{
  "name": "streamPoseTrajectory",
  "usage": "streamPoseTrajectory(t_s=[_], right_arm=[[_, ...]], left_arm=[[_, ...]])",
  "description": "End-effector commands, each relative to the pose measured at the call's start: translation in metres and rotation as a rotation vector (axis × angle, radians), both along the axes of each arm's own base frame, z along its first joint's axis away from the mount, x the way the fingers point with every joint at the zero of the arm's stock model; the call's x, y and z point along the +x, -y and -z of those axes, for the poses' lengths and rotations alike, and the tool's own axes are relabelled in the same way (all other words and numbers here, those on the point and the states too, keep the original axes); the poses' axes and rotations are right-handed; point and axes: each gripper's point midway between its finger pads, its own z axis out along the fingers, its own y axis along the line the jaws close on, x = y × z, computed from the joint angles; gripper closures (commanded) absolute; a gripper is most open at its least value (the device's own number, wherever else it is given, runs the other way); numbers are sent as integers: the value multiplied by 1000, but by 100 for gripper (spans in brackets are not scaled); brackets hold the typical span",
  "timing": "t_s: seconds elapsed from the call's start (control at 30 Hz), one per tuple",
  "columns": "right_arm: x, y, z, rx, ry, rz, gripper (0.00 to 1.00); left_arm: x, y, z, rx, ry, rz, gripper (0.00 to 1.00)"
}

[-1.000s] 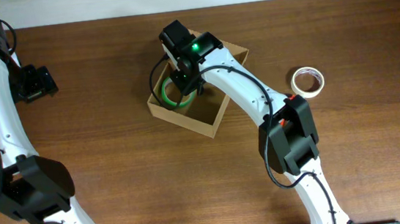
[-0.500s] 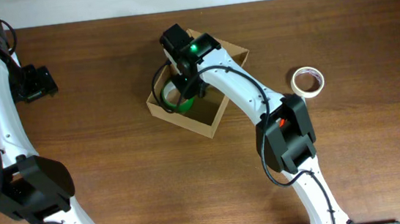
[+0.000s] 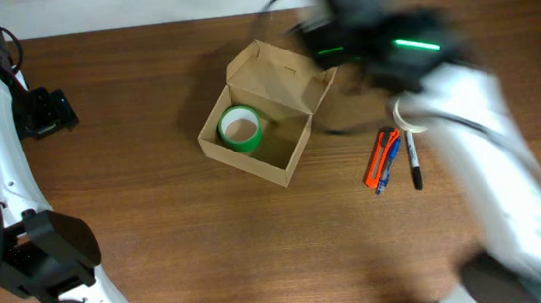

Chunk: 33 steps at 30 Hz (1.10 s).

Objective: Pack container
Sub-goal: 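Open the right gripper and withdraw it from the box, then grasp the white masking tape roll with the right gripper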

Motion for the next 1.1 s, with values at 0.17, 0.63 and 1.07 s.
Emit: streamPoseTrajectory(t_s=[0.17,0.63,1.07], right_arm=[[-45,215,89,180,-160,611,18],[1,215,304,438,-654,832,29],[12,216,359,523,-709,983,32]], left_arm=[[-1,-1,5,0,-18,10,0],[-1,-1,5,0,-18,10,0],[-1,-1,5,0,-18,10,0]])
